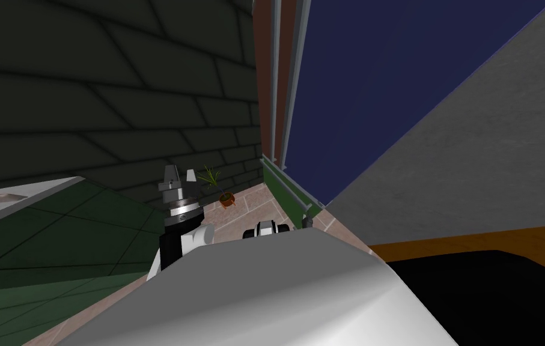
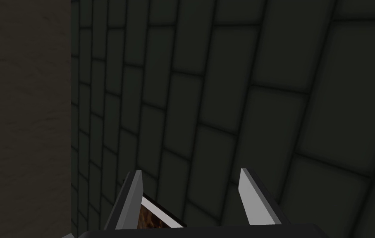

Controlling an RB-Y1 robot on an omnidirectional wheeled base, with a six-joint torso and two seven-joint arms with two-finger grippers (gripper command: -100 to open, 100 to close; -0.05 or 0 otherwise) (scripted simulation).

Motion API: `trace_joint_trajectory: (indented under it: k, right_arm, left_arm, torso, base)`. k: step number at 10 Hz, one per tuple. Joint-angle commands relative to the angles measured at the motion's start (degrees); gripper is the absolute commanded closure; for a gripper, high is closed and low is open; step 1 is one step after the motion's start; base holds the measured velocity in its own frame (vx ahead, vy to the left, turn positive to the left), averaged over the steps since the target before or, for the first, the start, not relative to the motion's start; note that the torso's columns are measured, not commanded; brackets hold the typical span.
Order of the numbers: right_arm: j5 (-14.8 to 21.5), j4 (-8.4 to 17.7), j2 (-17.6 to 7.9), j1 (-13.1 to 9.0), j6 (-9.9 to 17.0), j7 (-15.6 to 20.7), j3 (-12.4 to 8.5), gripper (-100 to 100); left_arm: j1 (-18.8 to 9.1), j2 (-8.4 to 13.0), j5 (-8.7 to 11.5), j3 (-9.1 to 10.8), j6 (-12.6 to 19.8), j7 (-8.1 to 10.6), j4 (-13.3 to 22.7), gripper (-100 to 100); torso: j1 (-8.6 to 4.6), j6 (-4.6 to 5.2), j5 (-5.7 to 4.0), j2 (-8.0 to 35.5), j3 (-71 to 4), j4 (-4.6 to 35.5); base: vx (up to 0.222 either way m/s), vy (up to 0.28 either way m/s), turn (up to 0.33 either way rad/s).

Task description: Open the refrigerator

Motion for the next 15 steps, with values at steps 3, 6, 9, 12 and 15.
trace_joint_trajectory:
  k: [3,6,9,12,15]
  right_arm:
    - [-2.58,-1.25,-2.26,-2.86,-3.76,0.84,-0.50,-100]
    - [-2.86,-1.39,-2.51,-3.19,-4.18,0.93,-0.56,-100]
    - [-1.43,-0.72,-1.26,-1.58,-2.11,0.49,-0.28,100]
    - [0.00,-0.05,-0.02,0.03,-0.04,0.05,-0.01,100]
    - [0.00,-0.05,-0.02,0.03,-0.04,0.05,-0.01,100]
  left_arm:
    - [-0.01,0.00,0.00,-0.01,0.00,0.00,0.00,0]
    - [0.00,0.00,0.00,0.00,0.00,0.00,0.00,0]
    - [0.00,0.00,0.00,0.00,0.00,0.00,0.00,0]
    - [0.01,0.00,0.00,0.00,0.00,0.00,0.00,0]
    - [0.00,0.00,0.00,0.00,0.00,0.00,0.00,0]
  torso:
    - [-0.22,-0.19,0.07,-0.18,-0.02,0.16]
    - [-0.36,-0.24,0.04,-0.59,-0.28,0.08]
    - [-0.30,-0.10,-0.14,-0.28,-0.08,-0.08]
    - [-0.63,0.07,-0.60,-0.40,-0.09,-0.50]
    - [-0.60,-0.02,-0.58,-0.31,0.00,-0.42]
  base:
    - [-0.046,0.020,0.032]
    - [-0.016,0.004,0.015]
    - [0.018,-0.012,-0.016]
    - [0.045,-0.012,-0.026]
    - [0.000,0.000,-0.003]
